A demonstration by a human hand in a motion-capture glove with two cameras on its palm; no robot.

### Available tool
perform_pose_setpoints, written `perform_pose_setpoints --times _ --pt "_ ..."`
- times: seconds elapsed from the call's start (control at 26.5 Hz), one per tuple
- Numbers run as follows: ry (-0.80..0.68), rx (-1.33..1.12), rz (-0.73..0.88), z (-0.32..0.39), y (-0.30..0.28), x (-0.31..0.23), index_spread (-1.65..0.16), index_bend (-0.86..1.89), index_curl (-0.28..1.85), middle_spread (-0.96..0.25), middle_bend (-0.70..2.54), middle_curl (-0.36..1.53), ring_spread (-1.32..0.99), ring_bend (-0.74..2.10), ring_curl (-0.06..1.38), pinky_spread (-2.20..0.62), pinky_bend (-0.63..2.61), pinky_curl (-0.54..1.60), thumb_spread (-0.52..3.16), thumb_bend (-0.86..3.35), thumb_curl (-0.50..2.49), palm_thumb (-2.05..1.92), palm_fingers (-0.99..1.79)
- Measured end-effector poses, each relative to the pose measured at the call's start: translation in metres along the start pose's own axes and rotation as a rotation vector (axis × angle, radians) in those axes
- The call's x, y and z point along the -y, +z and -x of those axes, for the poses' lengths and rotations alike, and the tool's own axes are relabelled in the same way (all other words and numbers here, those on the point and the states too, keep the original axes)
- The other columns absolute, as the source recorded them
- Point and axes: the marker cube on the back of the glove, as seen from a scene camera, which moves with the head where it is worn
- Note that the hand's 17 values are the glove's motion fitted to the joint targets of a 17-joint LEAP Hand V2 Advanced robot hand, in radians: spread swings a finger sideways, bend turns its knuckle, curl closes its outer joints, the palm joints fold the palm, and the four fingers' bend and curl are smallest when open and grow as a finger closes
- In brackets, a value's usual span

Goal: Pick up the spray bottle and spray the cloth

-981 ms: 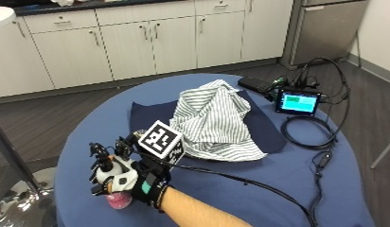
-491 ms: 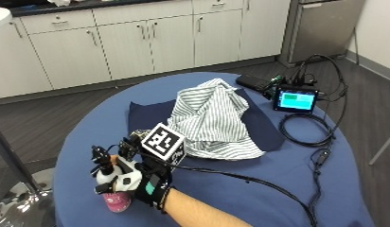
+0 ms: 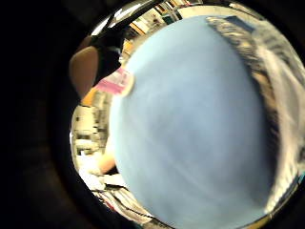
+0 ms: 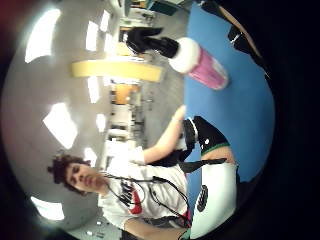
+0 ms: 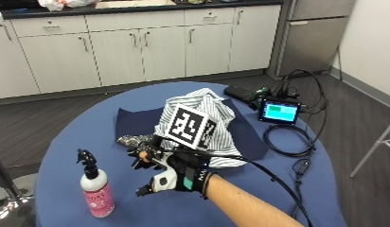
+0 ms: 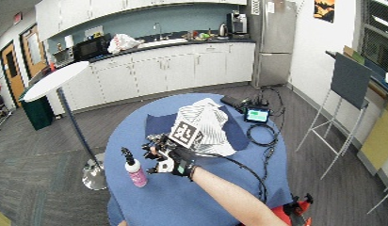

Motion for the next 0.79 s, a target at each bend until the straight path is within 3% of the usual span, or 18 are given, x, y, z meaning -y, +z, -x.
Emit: perform_pose_setpoints --times 0.26,0.79 --pt "0.065 -0.428 0.022 -0.011 -0.016 -0.042 -0.35 0.06 0.17 -0.08 0.34 0.44 -0.03 0.42 0.4 0.12 0.36 0.36 0.92 -0.04 0.53 0.88 0.58" --pt "0.125 -0.661 0.062 -0.038 -0.007 -0.069 -0.36 0.11 0.18 -0.07 0.34 0.42 0.0 0.37 0.37 0.13 0.36 0.36 0.97 -0.03 0.48 0.84 0.57"
